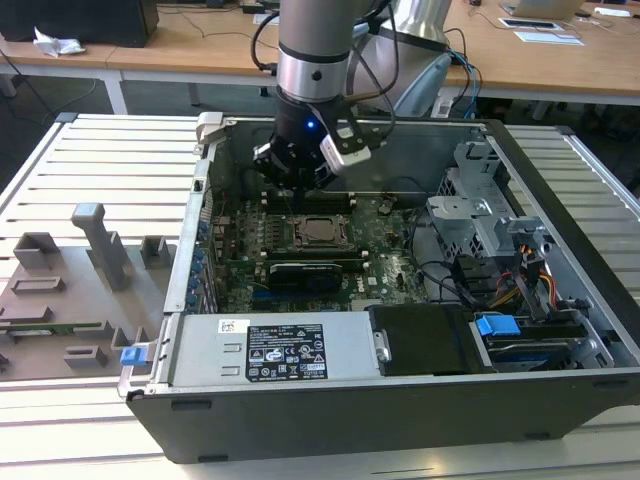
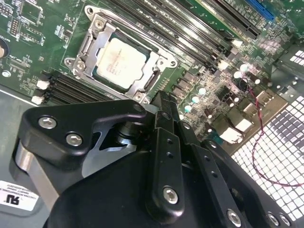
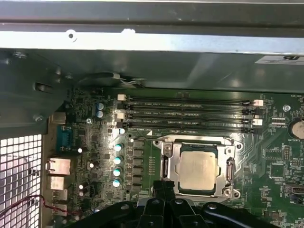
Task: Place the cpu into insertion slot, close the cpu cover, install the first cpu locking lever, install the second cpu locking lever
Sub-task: 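Install the first cpu locking lever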
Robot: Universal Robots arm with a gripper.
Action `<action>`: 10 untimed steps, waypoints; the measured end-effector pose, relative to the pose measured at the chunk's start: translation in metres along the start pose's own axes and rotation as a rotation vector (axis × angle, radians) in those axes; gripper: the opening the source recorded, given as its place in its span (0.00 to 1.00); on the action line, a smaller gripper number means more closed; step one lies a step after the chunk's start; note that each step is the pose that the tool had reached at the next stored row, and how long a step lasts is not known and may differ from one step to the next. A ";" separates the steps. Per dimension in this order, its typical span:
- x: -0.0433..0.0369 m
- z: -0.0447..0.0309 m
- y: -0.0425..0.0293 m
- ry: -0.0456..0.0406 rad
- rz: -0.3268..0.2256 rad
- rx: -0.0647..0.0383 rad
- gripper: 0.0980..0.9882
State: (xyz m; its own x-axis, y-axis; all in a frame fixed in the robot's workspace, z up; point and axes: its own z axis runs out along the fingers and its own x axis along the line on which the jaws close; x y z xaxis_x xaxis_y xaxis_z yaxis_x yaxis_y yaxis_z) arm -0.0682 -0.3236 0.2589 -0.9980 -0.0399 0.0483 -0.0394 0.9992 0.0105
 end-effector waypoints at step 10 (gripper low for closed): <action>0.0171 0.0010 0.0094 0.0001 0.000 0.000 0.01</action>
State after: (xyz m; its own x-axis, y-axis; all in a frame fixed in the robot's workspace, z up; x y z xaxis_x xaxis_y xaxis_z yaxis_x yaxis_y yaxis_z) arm -0.0857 -0.3149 0.2588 -0.9980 -0.0398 0.0483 -0.0394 0.9992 0.0104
